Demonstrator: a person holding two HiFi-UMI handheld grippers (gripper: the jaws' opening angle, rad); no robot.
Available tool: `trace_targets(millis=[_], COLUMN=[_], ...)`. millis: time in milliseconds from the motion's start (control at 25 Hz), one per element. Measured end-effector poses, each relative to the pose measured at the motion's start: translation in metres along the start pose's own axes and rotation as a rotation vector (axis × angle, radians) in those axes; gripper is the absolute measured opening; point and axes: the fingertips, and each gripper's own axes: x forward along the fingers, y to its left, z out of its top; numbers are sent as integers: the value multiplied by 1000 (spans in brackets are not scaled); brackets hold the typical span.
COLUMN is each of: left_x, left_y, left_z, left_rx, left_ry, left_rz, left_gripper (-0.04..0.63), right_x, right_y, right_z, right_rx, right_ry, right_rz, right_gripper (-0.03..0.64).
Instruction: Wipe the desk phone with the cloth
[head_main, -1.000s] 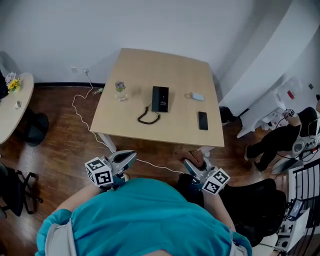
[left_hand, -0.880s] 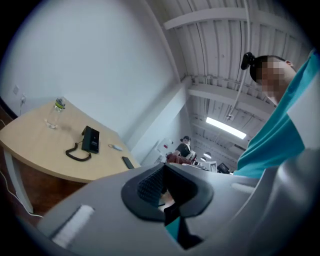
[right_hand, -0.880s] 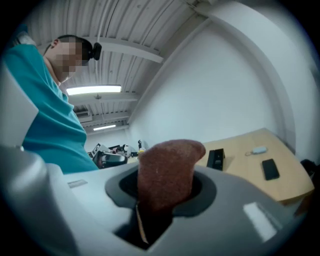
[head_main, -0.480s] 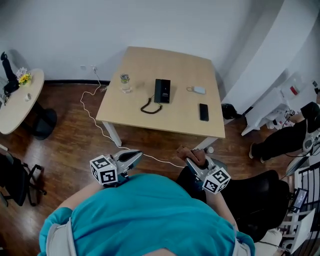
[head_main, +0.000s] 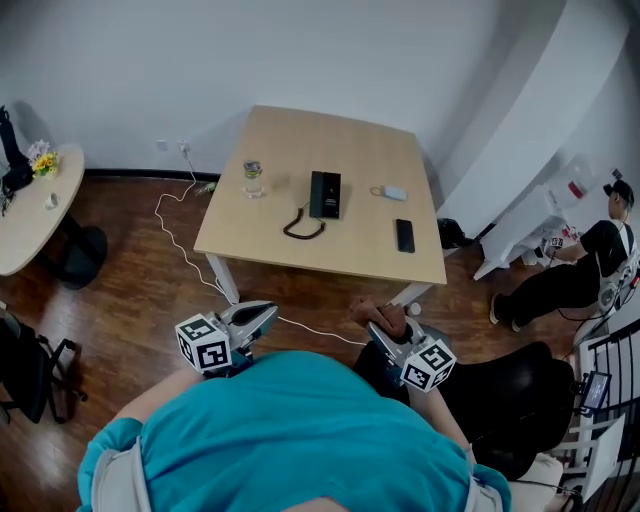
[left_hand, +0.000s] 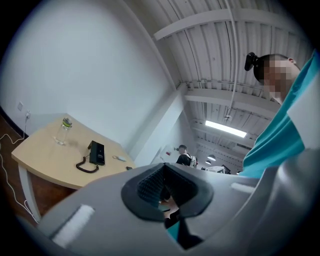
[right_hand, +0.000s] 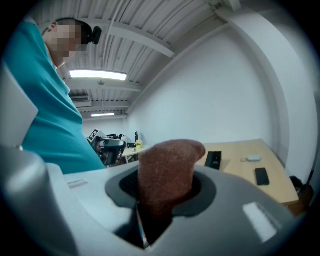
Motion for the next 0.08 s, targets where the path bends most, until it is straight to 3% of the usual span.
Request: trace_targets(millis=[80], left_x=[-2], left_y=[2], left_z=[5], left_rx=[10], left_ry=[0], left_rz=[0], left_gripper=[5], right_x=[4], right_y=[3], right_z=[0], right_rx=[-2], right_ry=[5], right_rz=[-3], right_gripper=[133])
